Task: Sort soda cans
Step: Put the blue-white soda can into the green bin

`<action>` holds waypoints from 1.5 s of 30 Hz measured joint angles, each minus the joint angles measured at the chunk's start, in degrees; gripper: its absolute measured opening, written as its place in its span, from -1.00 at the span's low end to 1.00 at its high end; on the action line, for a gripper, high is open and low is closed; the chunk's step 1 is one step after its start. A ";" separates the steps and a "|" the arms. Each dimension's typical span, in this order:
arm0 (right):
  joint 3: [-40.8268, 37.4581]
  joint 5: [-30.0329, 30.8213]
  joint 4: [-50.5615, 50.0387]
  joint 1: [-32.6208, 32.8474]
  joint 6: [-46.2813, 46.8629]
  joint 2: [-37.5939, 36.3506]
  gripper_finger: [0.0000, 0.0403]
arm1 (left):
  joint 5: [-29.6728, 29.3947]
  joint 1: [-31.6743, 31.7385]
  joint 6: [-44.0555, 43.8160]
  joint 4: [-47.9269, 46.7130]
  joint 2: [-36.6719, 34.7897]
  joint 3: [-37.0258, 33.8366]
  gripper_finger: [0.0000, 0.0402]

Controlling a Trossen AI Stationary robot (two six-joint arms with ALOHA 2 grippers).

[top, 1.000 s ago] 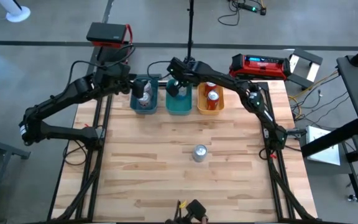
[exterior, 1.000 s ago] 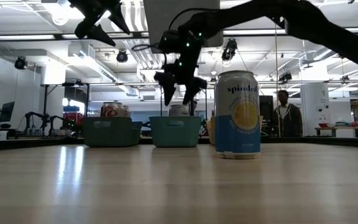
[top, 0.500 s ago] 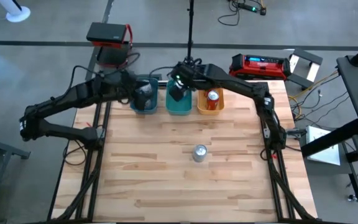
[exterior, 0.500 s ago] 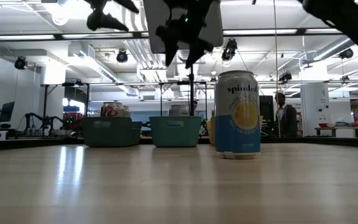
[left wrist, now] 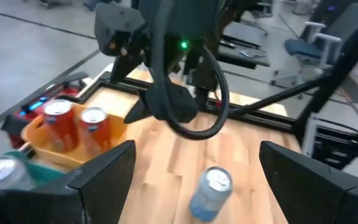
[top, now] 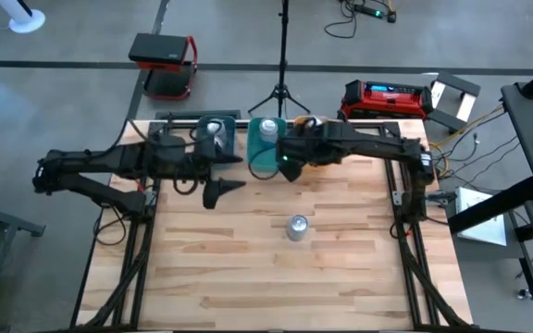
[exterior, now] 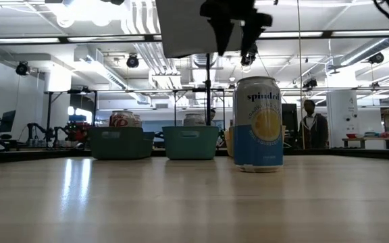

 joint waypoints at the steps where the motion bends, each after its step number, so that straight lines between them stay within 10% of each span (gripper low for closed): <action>1: -1.68 0.22 -0.05 0.51 1.34 -1.18 0.86 | -0.02 -0.62 -0.08 0.35 0.49 0.00 0.63; 21: -30.70 6.27 1.85 13.21 11.86 -25.72 0.85 | -7.35 -12.32 -13.31 27.31 18.20 2.26 0.63; 28: -44.94 5.08 5.17 23.44 16.55 -33.96 0.85 | -19.46 -16.83 -16.63 19.79 27.94 11.94 0.63; 38: -58.21 1.89 18.70 38.34 25.59 -40.82 0.85 | -20.74 -20.20 -16.77 -13.92 41.84 33.65 0.63; 45: -62.00 2.67 19.42 40.99 31.27 -41.56 0.85 | -20.98 -20.73 -11.83 -19.51 45.31 35.49 0.63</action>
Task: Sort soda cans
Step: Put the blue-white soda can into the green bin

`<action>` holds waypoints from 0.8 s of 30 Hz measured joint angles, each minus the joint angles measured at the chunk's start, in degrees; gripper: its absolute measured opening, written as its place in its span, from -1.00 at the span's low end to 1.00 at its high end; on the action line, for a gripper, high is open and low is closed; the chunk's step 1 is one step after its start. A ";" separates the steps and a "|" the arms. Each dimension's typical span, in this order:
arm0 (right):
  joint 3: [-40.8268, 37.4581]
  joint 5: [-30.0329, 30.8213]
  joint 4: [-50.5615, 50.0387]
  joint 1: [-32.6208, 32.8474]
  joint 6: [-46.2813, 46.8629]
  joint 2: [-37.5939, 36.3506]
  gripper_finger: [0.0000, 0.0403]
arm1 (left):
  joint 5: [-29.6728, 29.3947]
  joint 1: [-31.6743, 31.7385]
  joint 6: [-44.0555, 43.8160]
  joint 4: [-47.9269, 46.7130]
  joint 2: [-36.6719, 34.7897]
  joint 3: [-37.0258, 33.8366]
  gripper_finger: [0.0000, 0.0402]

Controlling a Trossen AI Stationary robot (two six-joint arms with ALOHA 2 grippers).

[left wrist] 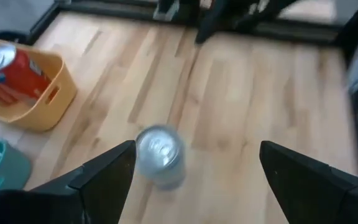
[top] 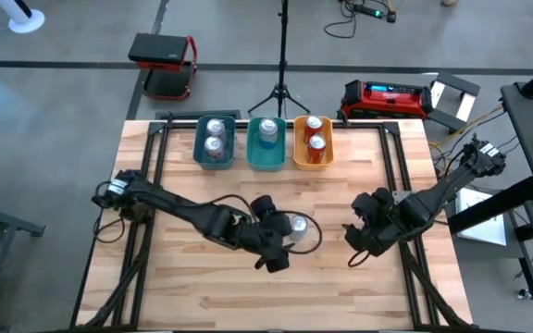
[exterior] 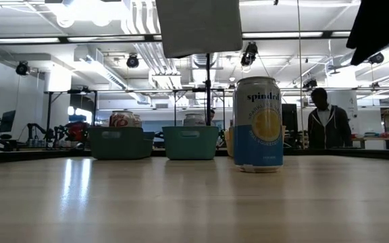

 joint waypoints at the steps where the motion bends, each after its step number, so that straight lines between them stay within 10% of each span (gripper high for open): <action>1: -0.31 0.00 0.13 0.00 0.43 0.00 0.85 | -0.02 0.08 0.25 -0.21 0.30 -0.80 0.63; 24: -1.13 0.48 0.47 -0.02 6.99 0.02 0.85 | -1.61 4.86 -6.57 14.35 4.39 -16.30 0.63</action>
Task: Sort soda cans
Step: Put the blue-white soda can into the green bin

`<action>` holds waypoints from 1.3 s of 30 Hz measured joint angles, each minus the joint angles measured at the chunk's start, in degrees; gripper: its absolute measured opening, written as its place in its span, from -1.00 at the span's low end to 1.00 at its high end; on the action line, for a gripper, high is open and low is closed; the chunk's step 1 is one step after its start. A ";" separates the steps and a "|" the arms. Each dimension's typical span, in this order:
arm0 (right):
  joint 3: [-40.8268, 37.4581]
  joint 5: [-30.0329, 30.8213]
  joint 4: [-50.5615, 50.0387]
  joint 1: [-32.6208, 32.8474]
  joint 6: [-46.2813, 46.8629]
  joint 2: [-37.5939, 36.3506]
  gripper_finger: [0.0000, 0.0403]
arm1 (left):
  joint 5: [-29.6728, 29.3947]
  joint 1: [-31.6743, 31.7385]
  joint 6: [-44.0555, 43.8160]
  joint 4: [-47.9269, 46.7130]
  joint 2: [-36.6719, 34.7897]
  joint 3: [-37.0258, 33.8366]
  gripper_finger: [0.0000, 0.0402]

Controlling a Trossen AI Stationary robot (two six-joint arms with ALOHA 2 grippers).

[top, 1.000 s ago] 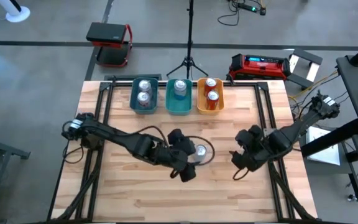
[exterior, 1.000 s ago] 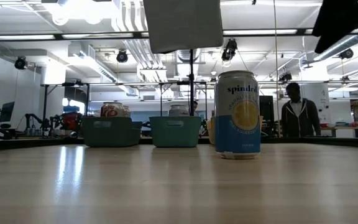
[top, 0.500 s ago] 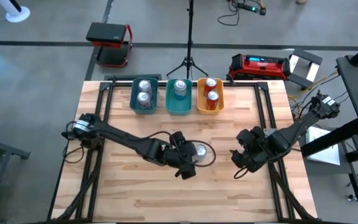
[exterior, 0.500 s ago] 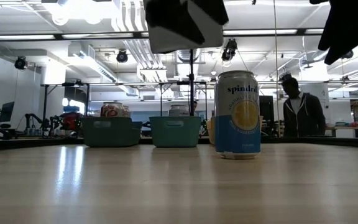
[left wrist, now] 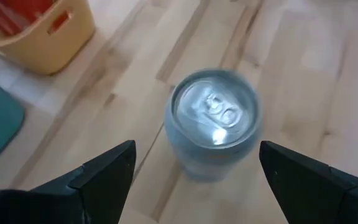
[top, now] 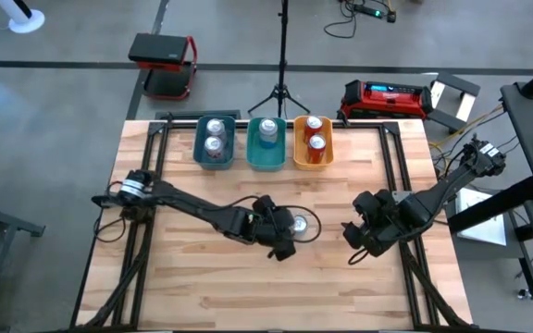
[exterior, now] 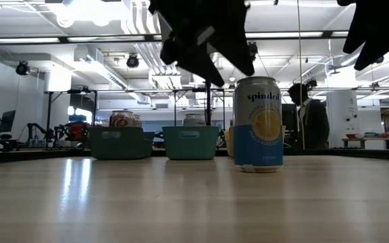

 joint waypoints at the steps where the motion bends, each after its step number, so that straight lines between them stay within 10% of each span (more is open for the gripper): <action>1: 0.00 0.00 0.02 0.00 0.00 0.00 0.85 | 0.48 0.28 -0.02 -0.04 0.56 -0.04 0.63; 39: 0.04 -0.72 2.31 0.00 2.43 0.02 0.85 | 3.73 3.90 4.75 18.41 9.85 0.44 0.42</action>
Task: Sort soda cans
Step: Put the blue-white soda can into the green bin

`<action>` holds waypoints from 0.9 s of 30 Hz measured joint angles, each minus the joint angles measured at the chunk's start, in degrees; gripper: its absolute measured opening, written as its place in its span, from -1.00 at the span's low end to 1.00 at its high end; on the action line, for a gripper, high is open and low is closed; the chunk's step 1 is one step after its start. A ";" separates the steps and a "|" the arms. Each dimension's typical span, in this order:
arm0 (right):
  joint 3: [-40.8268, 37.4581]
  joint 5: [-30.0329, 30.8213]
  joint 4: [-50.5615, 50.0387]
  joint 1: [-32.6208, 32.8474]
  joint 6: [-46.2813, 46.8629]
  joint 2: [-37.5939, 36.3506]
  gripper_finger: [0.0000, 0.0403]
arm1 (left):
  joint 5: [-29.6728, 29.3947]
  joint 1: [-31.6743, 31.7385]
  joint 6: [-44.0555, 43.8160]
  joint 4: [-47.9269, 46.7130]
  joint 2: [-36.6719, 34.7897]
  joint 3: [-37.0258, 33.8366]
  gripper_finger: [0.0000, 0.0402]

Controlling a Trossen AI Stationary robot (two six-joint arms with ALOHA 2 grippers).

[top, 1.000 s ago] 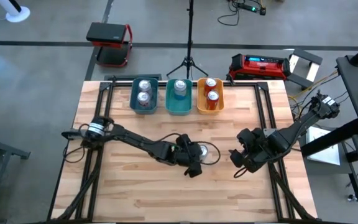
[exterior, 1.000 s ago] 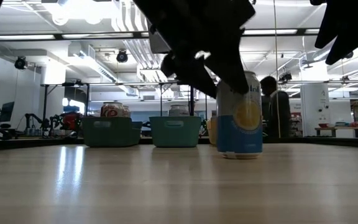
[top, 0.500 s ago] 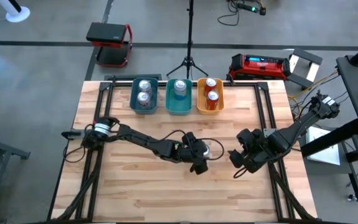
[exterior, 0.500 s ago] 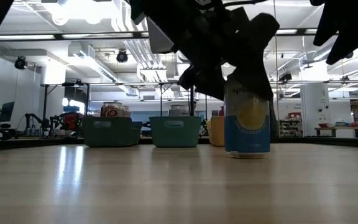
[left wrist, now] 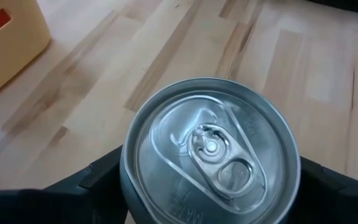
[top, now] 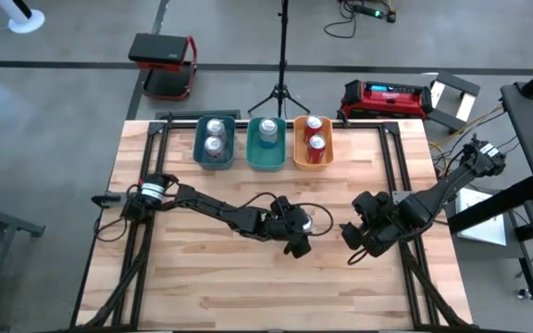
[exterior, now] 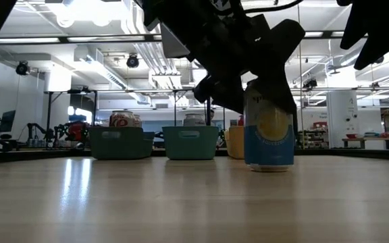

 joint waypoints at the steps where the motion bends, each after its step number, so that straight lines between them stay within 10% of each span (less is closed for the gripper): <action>1: 0.00 0.00 0.00 0.00 0.00 0.00 0.85 | 0.00 0.01 -0.19 -0.06 -0.08 0.04 0.39; 15: 0.00 -0.85 0.26 0.00 3.70 0.00 0.85 | -16.67 6.23 -0.44 -29.20 -11.64 12.31 0.39; 27: 0.02 0.22 4.71 0.00 6.86 0.57 0.85 | -9.86 23.78 -2.04 -18.89 -22.67 -1.89 0.39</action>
